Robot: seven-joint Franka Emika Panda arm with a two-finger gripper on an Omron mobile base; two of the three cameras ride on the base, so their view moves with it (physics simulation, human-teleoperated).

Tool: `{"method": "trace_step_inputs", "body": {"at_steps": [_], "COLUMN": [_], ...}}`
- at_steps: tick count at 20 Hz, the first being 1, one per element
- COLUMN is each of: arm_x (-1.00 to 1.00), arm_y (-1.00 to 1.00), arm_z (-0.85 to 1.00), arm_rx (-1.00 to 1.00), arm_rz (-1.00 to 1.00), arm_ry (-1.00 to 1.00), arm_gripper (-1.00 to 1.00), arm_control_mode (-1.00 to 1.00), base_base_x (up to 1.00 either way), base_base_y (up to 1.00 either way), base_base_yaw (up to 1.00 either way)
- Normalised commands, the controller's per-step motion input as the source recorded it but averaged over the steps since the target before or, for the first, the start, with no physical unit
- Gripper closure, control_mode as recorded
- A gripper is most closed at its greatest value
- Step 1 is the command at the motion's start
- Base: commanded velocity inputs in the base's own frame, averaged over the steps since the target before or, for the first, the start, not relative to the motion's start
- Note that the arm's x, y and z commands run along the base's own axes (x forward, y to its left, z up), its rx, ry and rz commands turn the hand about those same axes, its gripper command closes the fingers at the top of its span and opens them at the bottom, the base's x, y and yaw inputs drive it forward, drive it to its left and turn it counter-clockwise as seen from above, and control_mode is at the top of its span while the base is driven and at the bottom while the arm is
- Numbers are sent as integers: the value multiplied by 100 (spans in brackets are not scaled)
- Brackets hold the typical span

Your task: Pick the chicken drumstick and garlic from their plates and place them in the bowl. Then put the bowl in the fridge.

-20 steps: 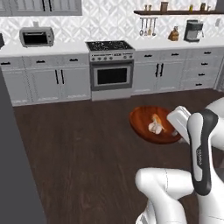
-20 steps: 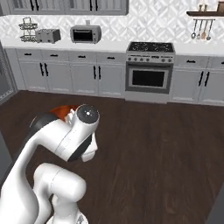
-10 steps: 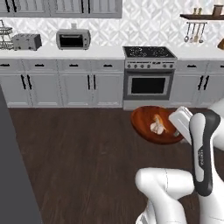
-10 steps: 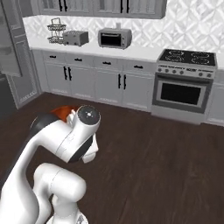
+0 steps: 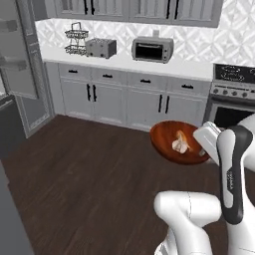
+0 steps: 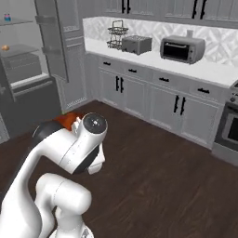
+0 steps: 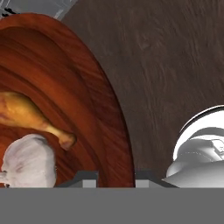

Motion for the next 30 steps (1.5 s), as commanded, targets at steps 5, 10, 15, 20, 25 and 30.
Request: {"method": "trace_step_inputs", "body": {"at_steps": [5, 10, 15, 20, 25, 30], "arm_x": [0, 0, 0, 0, 0, 0], "arm_y": [0, 0, 0, 0, 0, 0], "arm_z": [0, 0, 0, 0, 0, 0], "arm_rx": [0, 0, 0, 0, 0, 0], "arm_rz": [0, 0, 0, 0, 0, 0], "arm_ry": [0, 0, 0, 0, 0, 0], "arm_gripper": [100, 100, 100, 100, 100, 100], "arm_control_mode": [100, 100, 100, 100, 100, 100], "base_base_x": [100, 100, 100, 97, 91, 86], "base_base_y": [-18, -23, -25, -42, -79, -81], "base_base_yaw": [53, 67, 78, 75, 54, 28]}}
